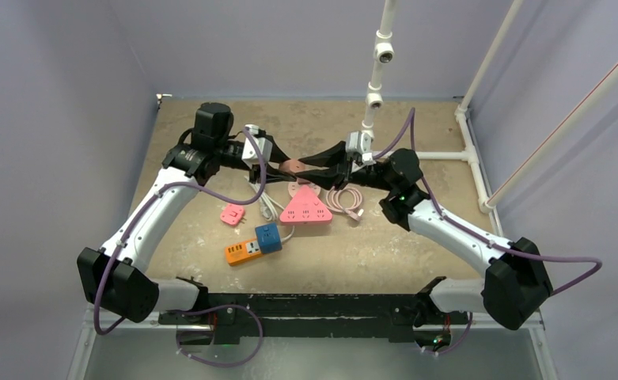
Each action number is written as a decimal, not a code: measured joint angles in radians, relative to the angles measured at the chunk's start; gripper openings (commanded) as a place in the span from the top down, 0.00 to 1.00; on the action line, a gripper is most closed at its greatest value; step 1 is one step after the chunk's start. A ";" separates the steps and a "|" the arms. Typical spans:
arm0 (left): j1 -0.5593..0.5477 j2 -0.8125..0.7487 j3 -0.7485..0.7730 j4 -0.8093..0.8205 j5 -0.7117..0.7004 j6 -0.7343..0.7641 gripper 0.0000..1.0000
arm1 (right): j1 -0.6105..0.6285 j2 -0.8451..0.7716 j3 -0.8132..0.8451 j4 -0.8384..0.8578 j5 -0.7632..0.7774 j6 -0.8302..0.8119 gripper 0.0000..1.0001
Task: Insert the plug
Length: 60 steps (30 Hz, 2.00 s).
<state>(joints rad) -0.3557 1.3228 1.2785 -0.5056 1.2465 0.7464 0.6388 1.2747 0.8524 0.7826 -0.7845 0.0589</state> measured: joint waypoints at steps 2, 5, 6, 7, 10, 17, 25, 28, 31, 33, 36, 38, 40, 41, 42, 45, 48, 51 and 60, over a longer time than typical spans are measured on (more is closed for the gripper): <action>0.000 0.000 -0.001 0.013 0.003 -0.021 0.98 | -0.004 0.003 0.000 0.009 -0.006 0.005 0.79; 0.000 0.000 -0.005 0.041 0.000 -0.068 0.96 | -0.008 0.017 0.003 0.031 -0.015 0.015 0.66; 0.000 0.000 -0.009 0.053 0.000 -0.082 0.96 | -0.011 0.023 0.006 0.035 -0.018 0.018 0.60; 0.002 0.000 -0.015 0.071 -0.003 -0.104 0.97 | -0.012 0.028 0.009 0.038 -0.018 0.022 0.58; -0.002 -0.001 -0.024 0.128 -0.005 -0.165 0.98 | -0.009 0.035 0.010 0.037 -0.010 0.027 0.55; -0.012 -0.008 -0.035 0.214 0.003 -0.253 0.98 | -0.005 0.031 0.010 0.065 0.014 0.045 0.87; -0.012 -0.019 -0.049 0.227 -0.012 -0.263 0.08 | -0.007 0.031 0.012 0.050 0.008 0.049 1.00; -0.012 -0.023 -0.067 0.196 -0.056 -0.247 0.01 | -0.006 0.031 0.044 -0.063 0.024 -0.017 1.00; -0.004 -0.024 -0.095 0.175 -0.103 -0.257 0.01 | -0.006 0.031 0.103 -0.219 0.065 -0.114 1.00; 0.021 -0.025 -0.121 0.183 -0.115 -0.296 0.01 | -0.006 0.032 0.141 -0.314 0.097 -0.172 1.00; 0.079 -0.029 -0.150 0.184 -0.124 -0.341 0.01 | -0.006 0.050 0.233 -0.481 0.148 -0.285 1.00; 0.104 -0.038 -0.160 0.171 -0.135 -0.344 0.01 | -0.006 0.080 0.304 -0.580 0.174 -0.361 1.00; 0.113 -0.056 -0.166 0.157 -0.145 -0.344 0.01 | -0.006 0.119 0.361 -0.671 0.198 -0.425 1.00; 0.114 -0.066 -0.166 0.151 -0.152 -0.344 0.01 | -0.006 0.141 0.380 -0.712 0.211 -0.454 1.00; 0.115 -0.073 -0.166 0.144 -0.157 -0.339 0.01 | -0.006 0.159 0.387 -0.741 0.219 -0.475 1.00; 0.123 -0.084 -0.166 0.117 -0.183 -0.307 0.02 | -0.006 0.214 0.383 -0.853 0.230 -0.534 1.00; 0.131 -0.069 -0.166 0.091 -0.214 -0.262 0.04 | -0.005 0.243 0.361 -0.939 0.248 -0.577 1.00; 0.133 -0.043 -0.179 0.054 -0.232 -0.194 0.06 | -0.004 0.243 0.339 -0.972 0.250 -0.610 1.00; 0.133 0.084 -0.194 -0.061 -0.269 -0.038 0.11 | 0.012 0.251 0.280 -0.996 0.205 -0.680 1.00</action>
<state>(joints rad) -0.2226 1.4067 1.0847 -0.5663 0.9775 0.7082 0.6506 1.5253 1.1320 -0.2138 -0.5793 -0.6212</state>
